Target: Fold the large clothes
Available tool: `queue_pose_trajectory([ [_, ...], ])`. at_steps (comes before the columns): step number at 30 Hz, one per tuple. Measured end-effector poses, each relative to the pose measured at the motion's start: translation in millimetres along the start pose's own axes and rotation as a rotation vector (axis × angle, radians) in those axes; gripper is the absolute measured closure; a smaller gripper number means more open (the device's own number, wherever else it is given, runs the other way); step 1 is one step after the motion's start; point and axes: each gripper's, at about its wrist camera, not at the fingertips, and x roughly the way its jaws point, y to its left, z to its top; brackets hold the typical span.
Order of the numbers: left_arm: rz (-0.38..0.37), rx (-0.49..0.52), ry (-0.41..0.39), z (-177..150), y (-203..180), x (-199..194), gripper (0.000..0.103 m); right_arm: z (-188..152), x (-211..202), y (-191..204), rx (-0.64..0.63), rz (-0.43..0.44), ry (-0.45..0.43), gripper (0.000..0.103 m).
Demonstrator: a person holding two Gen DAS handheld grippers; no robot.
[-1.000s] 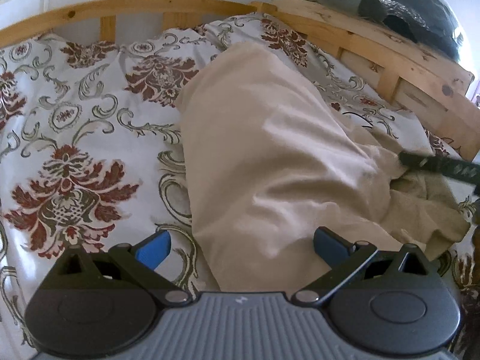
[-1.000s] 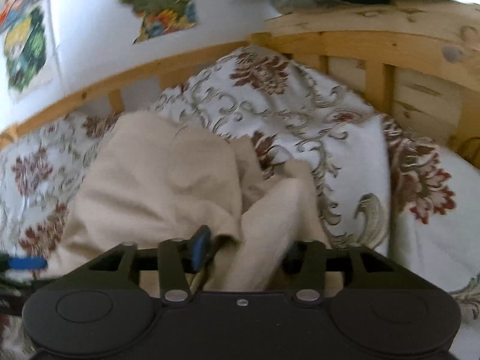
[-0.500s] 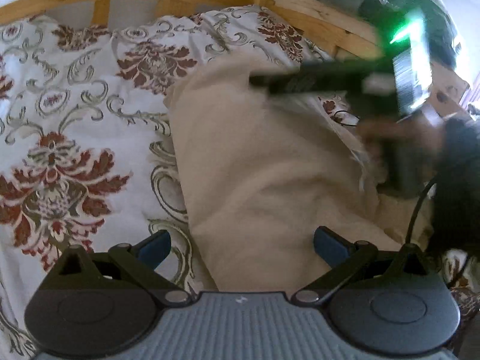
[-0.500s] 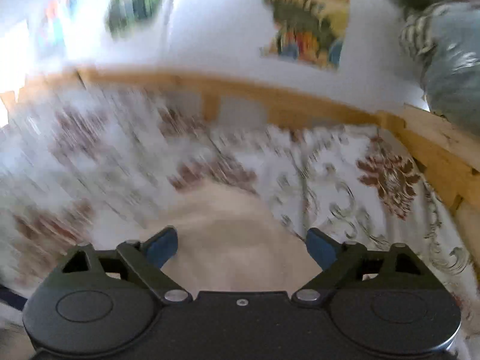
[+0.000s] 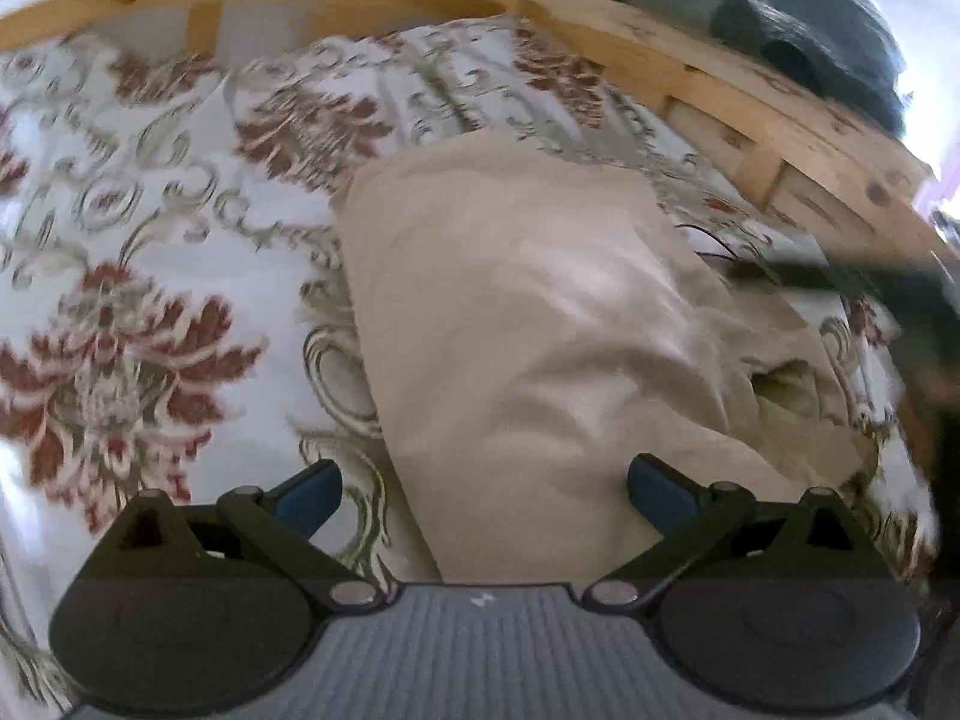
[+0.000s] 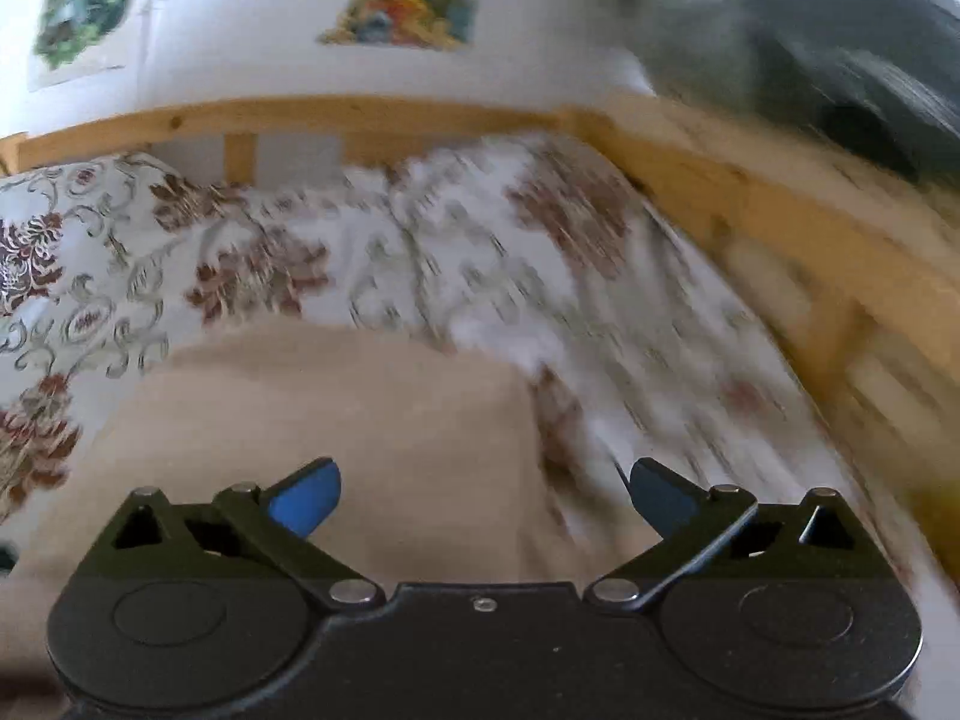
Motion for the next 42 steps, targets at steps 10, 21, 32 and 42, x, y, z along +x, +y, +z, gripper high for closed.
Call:
queue_pose_trajectory([
  [10,0.066,-0.001,-0.026,-5,-10,-5,0.000,-68,11,-25,0.086,-0.067,0.152,0.001],
  [21,0.081,-0.009,-0.023,-4,-11,-6,0.000,-70,12,-24,0.091,-0.054,0.150,0.001],
  [32,0.076,-0.001,-0.028,-2,-9,-8,0.000,-65,5,-26,0.120,-0.038,0.134,0.001],
  [42,0.074,0.017,-0.013,1,-11,-7,0.000,-57,-12,-42,0.281,0.115,-0.051,0.001],
])
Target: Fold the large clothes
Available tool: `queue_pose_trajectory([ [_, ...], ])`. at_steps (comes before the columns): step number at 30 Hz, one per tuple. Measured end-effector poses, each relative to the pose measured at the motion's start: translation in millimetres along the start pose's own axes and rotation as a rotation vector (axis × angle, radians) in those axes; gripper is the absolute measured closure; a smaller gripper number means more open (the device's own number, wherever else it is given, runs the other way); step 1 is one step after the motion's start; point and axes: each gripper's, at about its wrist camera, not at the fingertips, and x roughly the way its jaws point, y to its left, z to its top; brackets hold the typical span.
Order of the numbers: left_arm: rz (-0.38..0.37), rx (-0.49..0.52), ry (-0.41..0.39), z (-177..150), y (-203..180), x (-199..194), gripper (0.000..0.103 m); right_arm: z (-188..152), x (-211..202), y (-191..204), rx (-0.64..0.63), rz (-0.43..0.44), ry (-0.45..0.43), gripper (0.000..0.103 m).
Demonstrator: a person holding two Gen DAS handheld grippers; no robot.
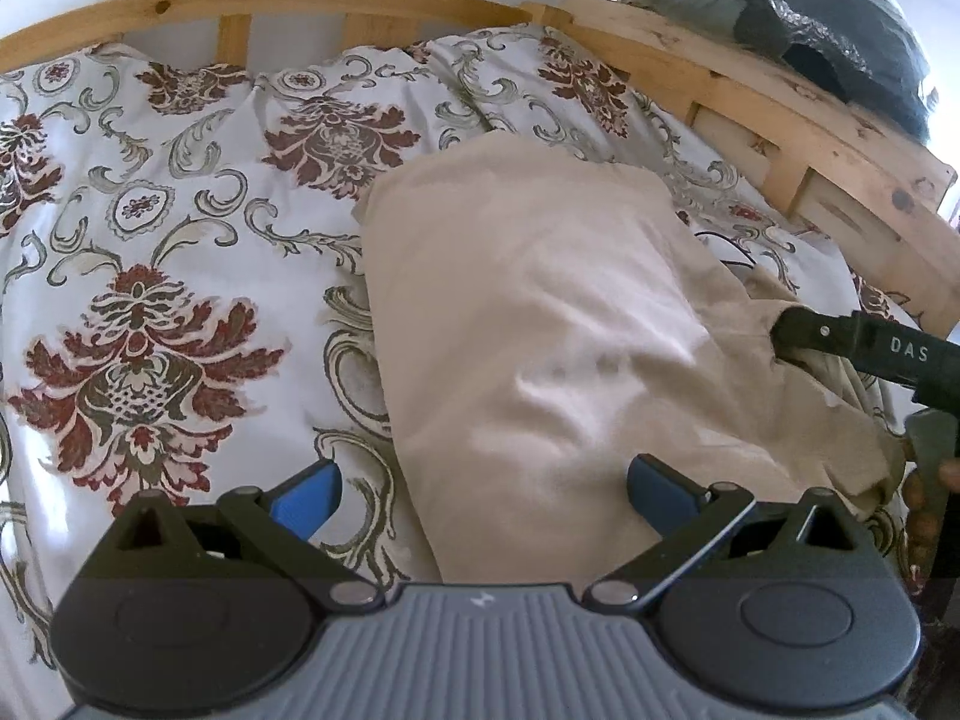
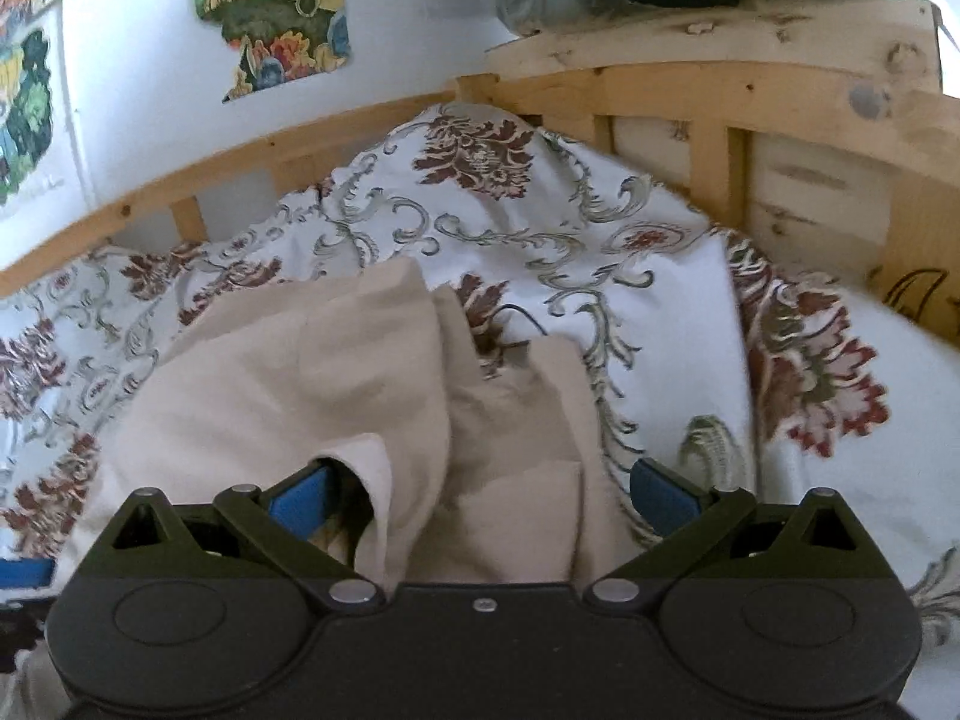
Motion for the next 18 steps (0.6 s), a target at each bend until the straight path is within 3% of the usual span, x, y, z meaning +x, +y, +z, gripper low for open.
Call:
queue_pose_trajectory([
  [4,-0.006,0.028,0.012,6,-1,2,0.000,4,10,-14,0.112,0.066,0.016,0.001],
  [8,-0.014,0.025,0.008,4,0,4,0.000,6,1,-31,0.270,0.076,-0.031,0.001],
  [12,-0.023,0.009,0.015,3,3,4,0.000,10,-9,-20,0.153,0.057,-0.040,0.001],
  [15,-0.023,0.003,0.015,2,3,4,0.000,12,-15,-21,0.081,0.008,0.038,0.001],
  [18,-0.026,-0.001,0.016,2,3,5,0.000,15,-26,-42,0.174,0.036,-0.006,0.001],
])
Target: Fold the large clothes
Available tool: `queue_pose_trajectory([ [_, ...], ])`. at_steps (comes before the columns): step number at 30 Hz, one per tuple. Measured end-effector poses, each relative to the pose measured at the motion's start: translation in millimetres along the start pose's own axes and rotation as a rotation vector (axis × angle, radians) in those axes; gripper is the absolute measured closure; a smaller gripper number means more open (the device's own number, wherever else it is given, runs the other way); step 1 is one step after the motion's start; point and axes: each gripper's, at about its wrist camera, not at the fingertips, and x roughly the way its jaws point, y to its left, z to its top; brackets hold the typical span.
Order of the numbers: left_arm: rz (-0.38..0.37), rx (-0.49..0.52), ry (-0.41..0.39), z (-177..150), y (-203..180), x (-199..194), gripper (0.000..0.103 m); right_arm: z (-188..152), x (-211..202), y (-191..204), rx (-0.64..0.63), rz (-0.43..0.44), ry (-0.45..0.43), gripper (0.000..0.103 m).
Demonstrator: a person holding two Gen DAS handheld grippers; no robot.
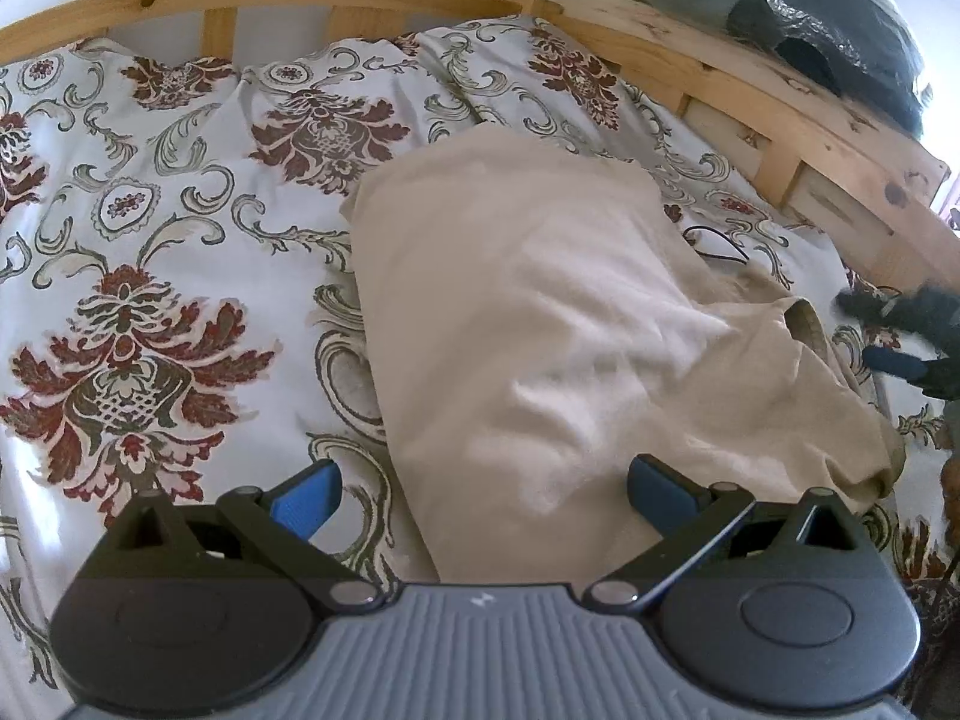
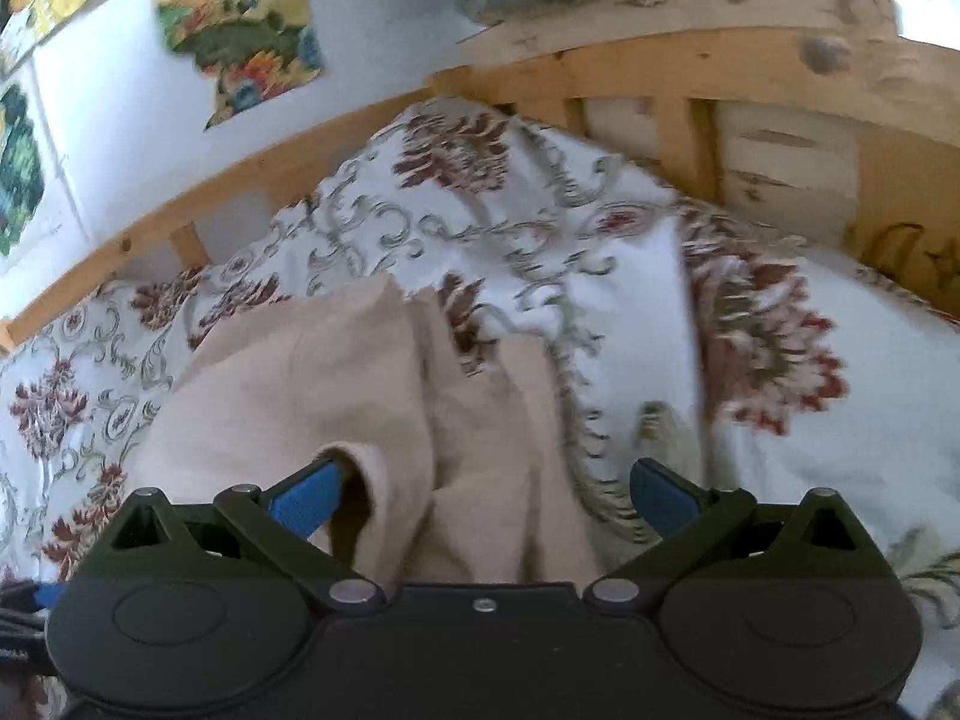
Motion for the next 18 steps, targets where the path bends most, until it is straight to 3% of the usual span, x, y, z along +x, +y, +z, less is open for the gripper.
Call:
queue_pose_trajectory([
  [3,-0.001,0.001,0.000,0,-1,1,0.000,1,1,-24,0.199,0.150,-0.028,0.001],
  [5,-0.006,0.001,0.000,1,-1,1,0.000,1,16,-26,0.242,0.174,0.007,0.001],
  [10,-0.018,-0.024,0.008,1,3,2,0.000,0,54,-5,0.134,0.159,0.084,0.001],
  [14,-0.024,-0.010,0.012,4,2,2,0.001,-11,62,17,-0.027,0.092,0.114,0.001],
  [18,-0.065,-0.019,-0.012,13,10,-5,0.001,-19,65,23,-0.107,0.044,0.119,0.012],
])
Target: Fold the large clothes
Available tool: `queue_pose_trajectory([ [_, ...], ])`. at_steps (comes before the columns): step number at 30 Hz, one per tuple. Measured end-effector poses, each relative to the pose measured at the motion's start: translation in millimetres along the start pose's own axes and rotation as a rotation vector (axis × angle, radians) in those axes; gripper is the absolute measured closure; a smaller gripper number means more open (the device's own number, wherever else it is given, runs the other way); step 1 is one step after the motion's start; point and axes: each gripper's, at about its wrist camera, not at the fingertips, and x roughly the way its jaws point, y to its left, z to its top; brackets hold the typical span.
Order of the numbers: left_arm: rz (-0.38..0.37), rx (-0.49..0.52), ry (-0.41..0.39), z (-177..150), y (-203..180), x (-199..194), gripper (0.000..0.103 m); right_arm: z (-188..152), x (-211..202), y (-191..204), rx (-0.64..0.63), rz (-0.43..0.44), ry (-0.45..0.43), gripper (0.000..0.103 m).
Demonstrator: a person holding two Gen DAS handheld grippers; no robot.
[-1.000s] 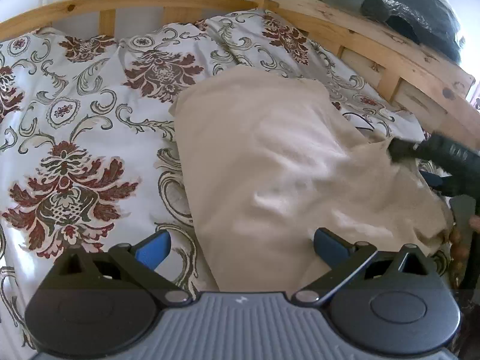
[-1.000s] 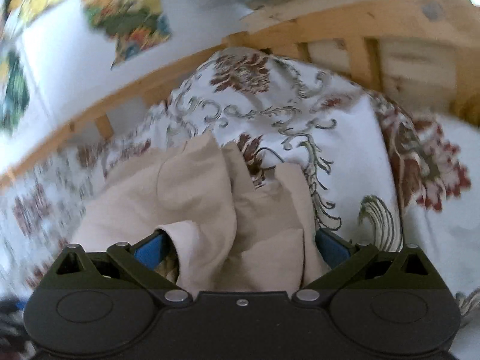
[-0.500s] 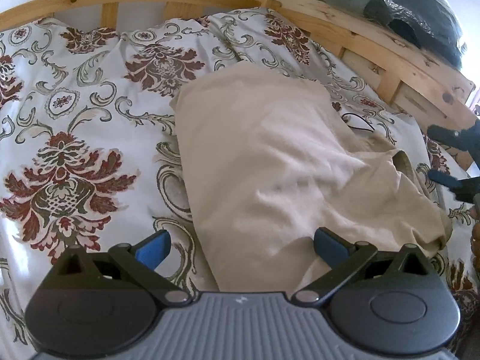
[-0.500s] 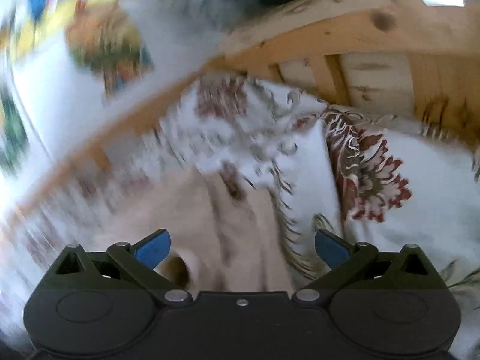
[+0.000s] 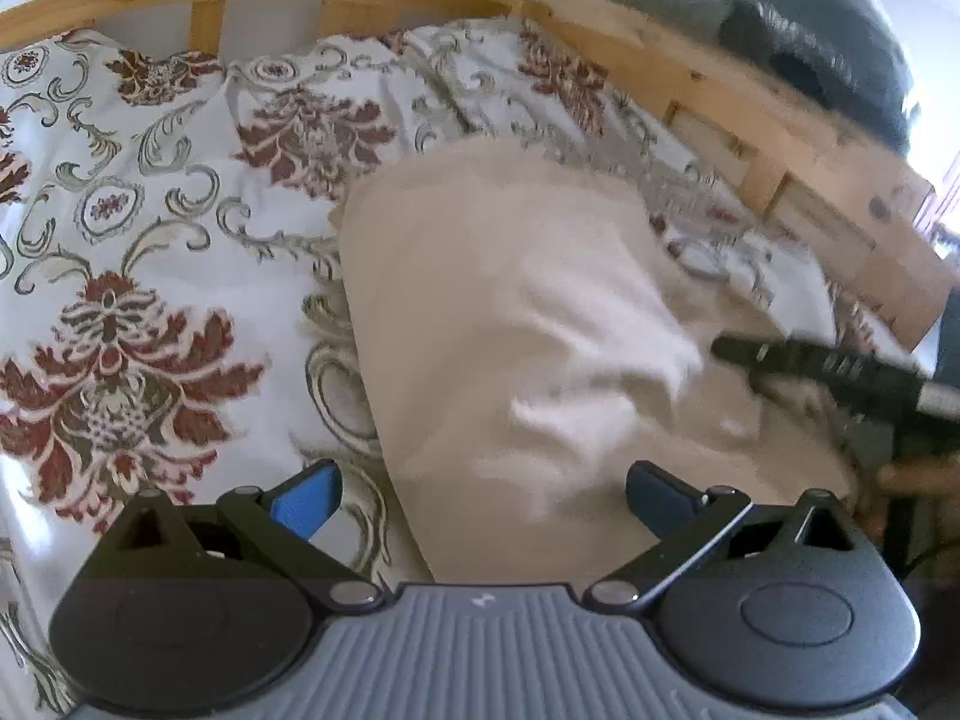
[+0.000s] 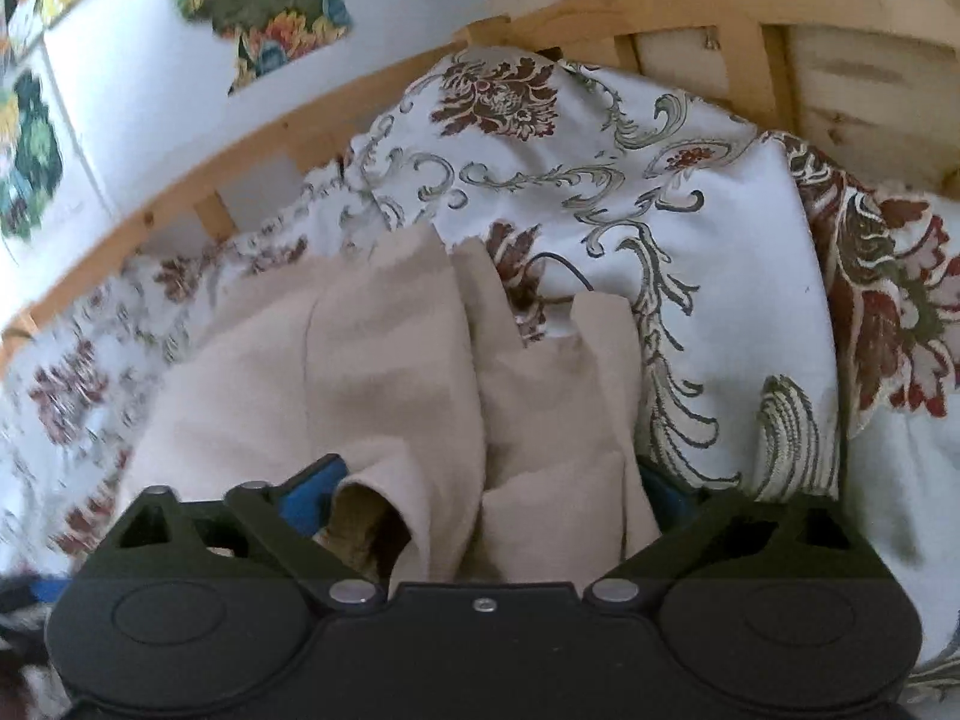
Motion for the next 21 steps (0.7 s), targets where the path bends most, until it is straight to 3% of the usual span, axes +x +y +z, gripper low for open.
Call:
queue_pose_trajectory([
  [4,-0.020,-0.108,-0.069,12,20,-8,0.001,-6,0,6,-0.062,-0.032,-0.008,0.019],
  [9,-0.053,-0.211,-0.015,28,54,16,0.002,-6,-2,8,-0.067,-0.038,-0.025,0.026],
  [11,-0.090,-0.225,0.037,30,60,31,0.013,-7,-4,6,-0.061,-0.032,-0.031,0.030],
  [16,-0.188,-0.279,0.075,34,64,49,0.021,-9,-5,6,-0.052,-0.018,-0.030,0.035],
  [21,-0.151,-0.244,0.106,39,53,56,0.023,-11,-2,2,-0.016,-0.009,-0.016,0.035],
])
